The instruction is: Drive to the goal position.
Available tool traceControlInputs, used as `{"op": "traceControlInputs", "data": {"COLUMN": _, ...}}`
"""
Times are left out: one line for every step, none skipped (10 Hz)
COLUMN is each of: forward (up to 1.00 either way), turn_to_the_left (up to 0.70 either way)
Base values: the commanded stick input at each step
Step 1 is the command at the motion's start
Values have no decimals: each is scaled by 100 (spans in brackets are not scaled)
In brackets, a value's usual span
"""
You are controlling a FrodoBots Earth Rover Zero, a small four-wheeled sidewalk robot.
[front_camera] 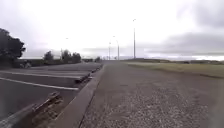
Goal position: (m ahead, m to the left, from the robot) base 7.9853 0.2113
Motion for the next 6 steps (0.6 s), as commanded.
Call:
{"op": "traceControlInputs", "data": {"forward": 100, "turn_to_the_left": 0}}
{"op": "traceControlInputs", "data": {"forward": 100, "turn_to_the_left": 0}}
{"op": "traceControlInputs", "data": {"forward": 100, "turn_to_the_left": 0}}
{"op": "traceControlInputs", "data": {"forward": 100, "turn_to_the_left": 0}}
{"op": "traceControlInputs", "data": {"forward": 100, "turn_to_the_left": 0}}
{"op": "traceControlInputs", "data": {"forward": 100, "turn_to_the_left": 0}}
